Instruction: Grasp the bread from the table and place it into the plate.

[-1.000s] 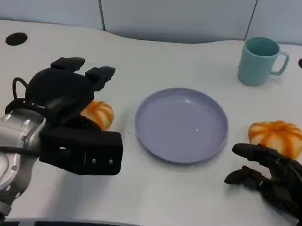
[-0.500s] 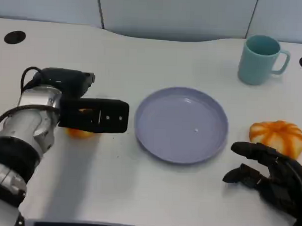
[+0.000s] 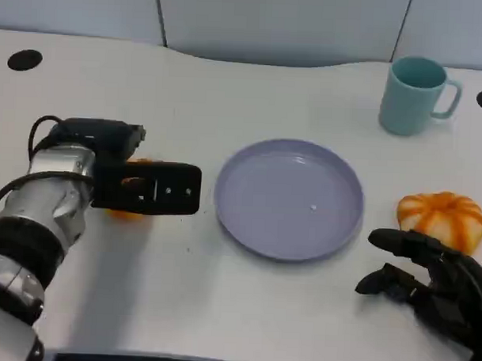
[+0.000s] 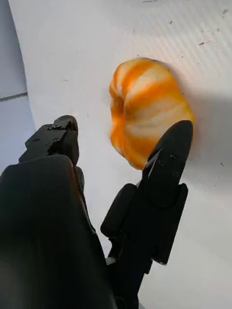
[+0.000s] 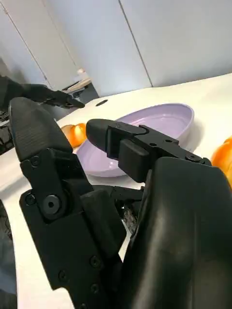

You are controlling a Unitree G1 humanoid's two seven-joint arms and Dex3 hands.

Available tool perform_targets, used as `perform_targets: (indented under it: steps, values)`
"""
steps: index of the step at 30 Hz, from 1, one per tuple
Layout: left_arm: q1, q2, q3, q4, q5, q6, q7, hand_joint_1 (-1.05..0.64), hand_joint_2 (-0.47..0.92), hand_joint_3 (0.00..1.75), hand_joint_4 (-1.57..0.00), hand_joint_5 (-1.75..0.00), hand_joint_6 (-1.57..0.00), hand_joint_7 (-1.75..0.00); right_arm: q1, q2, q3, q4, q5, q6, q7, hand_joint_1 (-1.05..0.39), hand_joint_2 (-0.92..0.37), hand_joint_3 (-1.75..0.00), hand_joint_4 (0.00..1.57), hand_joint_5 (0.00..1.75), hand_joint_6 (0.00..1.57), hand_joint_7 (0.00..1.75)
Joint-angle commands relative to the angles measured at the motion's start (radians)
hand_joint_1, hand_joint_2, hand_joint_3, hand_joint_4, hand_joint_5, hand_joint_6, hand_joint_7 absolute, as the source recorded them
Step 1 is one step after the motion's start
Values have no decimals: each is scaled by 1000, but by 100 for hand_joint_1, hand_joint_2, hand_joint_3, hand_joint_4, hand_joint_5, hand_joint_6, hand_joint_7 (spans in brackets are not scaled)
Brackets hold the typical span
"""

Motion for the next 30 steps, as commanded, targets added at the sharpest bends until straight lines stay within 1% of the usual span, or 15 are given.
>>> perform_targets:
  steps: [1, 30]
  values:
    - [-34, 5, -14, 20, -11, -3, 21, -72, 85, 0, -12, -12, -23, -1, 25, -9, -1, 16, -7, 12, -8, -43, -92, -6, 60, 110, 83, 31]
    - [-39, 5, -24, 30, -21, -5, 28, -72, 85, 0, -12, -11, -24, 0, 25, -9, -1, 16, -7, 12, -7, -43, -92, -6, 60, 110, 84, 30]
